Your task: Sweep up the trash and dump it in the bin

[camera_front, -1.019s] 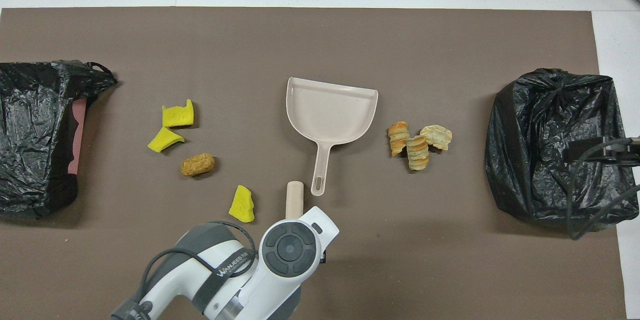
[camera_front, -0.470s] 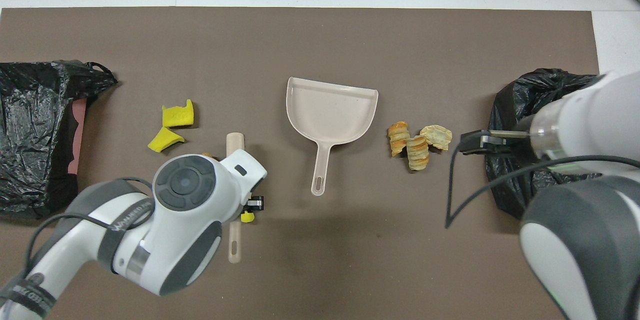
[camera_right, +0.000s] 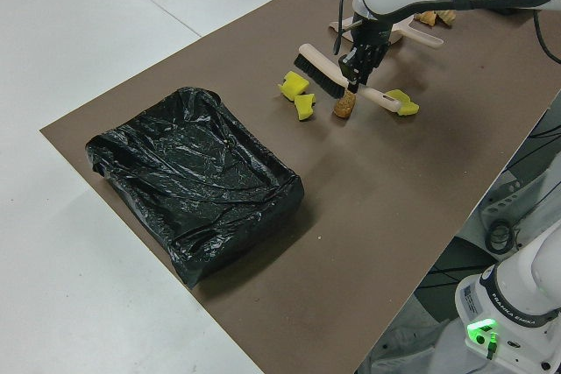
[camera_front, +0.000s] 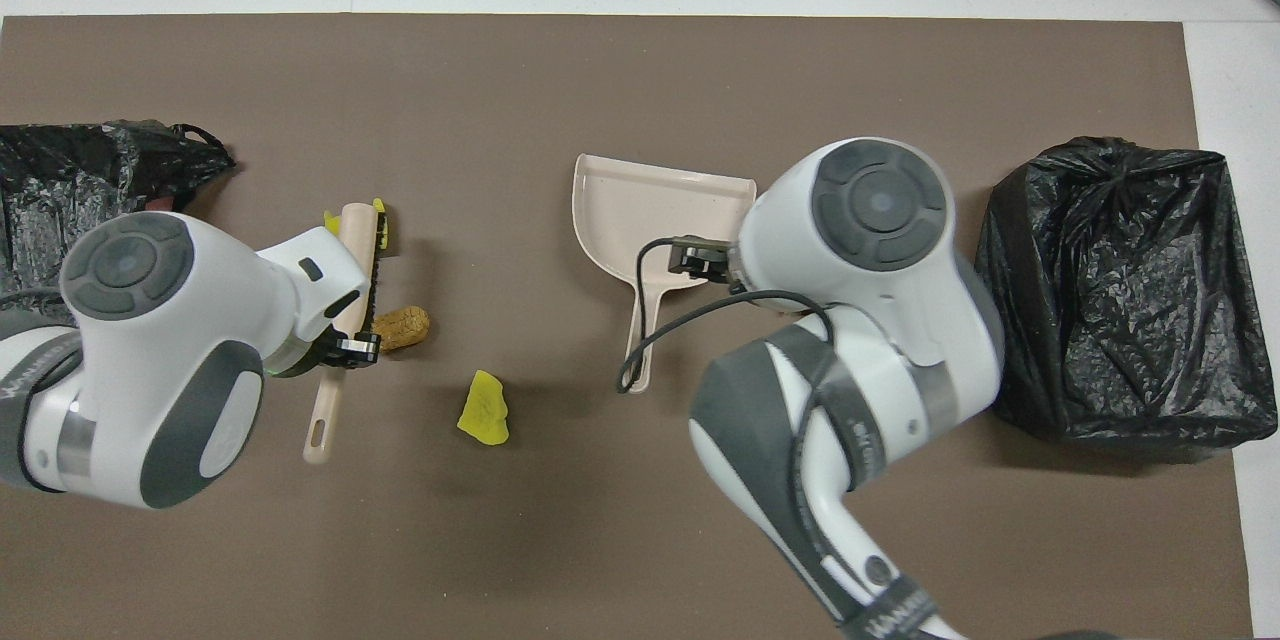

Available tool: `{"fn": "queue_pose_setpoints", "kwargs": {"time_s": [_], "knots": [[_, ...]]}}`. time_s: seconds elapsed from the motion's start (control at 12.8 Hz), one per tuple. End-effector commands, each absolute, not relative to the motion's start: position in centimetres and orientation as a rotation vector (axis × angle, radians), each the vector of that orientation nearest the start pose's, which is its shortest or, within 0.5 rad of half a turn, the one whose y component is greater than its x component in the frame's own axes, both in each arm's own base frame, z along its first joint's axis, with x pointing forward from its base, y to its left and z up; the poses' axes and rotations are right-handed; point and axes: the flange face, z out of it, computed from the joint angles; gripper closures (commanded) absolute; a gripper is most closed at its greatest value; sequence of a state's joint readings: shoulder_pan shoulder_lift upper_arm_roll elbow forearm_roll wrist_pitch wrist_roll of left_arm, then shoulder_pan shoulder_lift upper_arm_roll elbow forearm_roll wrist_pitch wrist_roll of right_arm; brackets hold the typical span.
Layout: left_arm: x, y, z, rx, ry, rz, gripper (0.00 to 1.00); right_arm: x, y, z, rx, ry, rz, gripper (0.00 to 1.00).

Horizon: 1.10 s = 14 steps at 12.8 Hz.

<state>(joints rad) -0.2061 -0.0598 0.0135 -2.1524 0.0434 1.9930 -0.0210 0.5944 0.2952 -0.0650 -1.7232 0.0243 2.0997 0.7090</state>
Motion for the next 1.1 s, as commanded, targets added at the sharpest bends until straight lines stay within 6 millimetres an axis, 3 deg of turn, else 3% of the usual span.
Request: {"fn": "queue_pose_setpoints", "kwargs": {"time_s": [0.0, 0.16, 0.31, 0.39, 0.71, 0.78, 0.86, 1.02], "knots": [[53.2, -5.4, 42.3, -3.006, 0.422, 0.065, 1.0, 55.1, 37.6, 37.6, -3.077, 0.229, -0.087, 0.0], [56.2, -1.6, 41.6, -2.987, 0.466, 0.07, 1.0, 54.1, 38.1, 35.9, -3.101, 0.181, -0.057, 0.0], [58.6, -0.2, 39.9, -2.965, 0.498, 0.08, 1.0, 53.2, 38.4, 35.7, -3.114, 0.161, -0.025, 0.0], [58.9, -0.4, 39.3, -2.965, 0.508, 0.08, 1.0, 52.4, 38.7, 35.8, -3.126, 0.152, 0.007, 0.0], [56.4, -0.9, 38.7, -2.957, 0.534, 0.305, 1.0, 51.7, 38.6, 36.2, -3.15, 0.151, 0.042, 0.0], [55.6, -1.2, 38.7, -2.952, 0.537, 0.38, 1.0, 51.8, 38.5, 36.4, -3.146, 0.145, 0.038, 0.04], [54.9, -1.3, 38.7, -2.955, 0.533, 0.433, 1.0, 51.8, 38.6, 36.5, -3.14, 0.15, 0.027, 0.19], [52.3, -2.2, 37.6, -2.954, 0.548, 0.475, 1.0, 51.3, 37.9, 35.4, -3.132, 0.159, 0.039, 0.23]]}}
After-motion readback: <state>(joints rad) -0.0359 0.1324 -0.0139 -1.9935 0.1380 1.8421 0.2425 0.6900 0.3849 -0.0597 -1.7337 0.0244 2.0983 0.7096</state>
